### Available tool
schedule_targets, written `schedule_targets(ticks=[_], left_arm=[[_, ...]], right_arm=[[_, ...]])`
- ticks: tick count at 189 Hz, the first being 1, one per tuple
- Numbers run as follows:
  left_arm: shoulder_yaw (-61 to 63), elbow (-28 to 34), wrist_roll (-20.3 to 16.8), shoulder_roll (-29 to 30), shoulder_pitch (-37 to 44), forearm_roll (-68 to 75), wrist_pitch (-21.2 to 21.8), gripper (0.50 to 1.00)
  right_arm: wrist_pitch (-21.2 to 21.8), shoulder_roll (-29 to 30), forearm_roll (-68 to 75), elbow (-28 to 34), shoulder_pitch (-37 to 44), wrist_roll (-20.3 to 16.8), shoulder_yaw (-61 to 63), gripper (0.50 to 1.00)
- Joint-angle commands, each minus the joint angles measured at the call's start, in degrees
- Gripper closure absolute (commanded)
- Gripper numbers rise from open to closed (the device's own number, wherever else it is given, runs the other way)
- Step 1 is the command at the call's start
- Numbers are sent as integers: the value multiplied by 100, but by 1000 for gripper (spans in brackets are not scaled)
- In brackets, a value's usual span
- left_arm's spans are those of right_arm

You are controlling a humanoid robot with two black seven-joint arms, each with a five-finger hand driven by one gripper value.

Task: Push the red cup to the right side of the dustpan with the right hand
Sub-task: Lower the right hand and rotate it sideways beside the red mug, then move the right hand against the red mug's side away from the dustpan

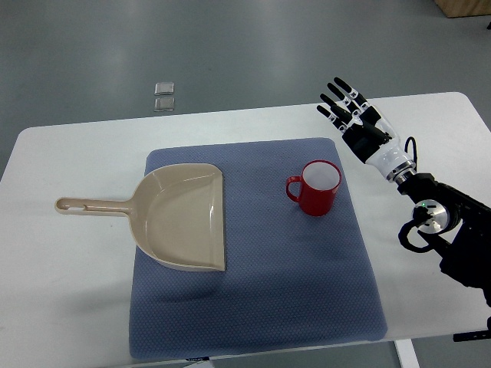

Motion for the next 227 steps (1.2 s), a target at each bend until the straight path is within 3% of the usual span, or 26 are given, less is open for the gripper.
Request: schedule_targets(ticks=[1,39,87,227], left_arm=[[4,0,0,0,0,1,5,500],[4,0,0,0,0,10,5,500],[4,0,0,0,0,10,-3,500],[4,0,0,0,0,1,-3,500]], right_arm=[[54,-376,-531,113,-9,9,-15,566],[54,-1053,-2165,236,-18,105,3,566],[54,-1527,-2912,499,-167,659,-15,566],[54,-1202,-3528,587,-624,723,-15,566]])
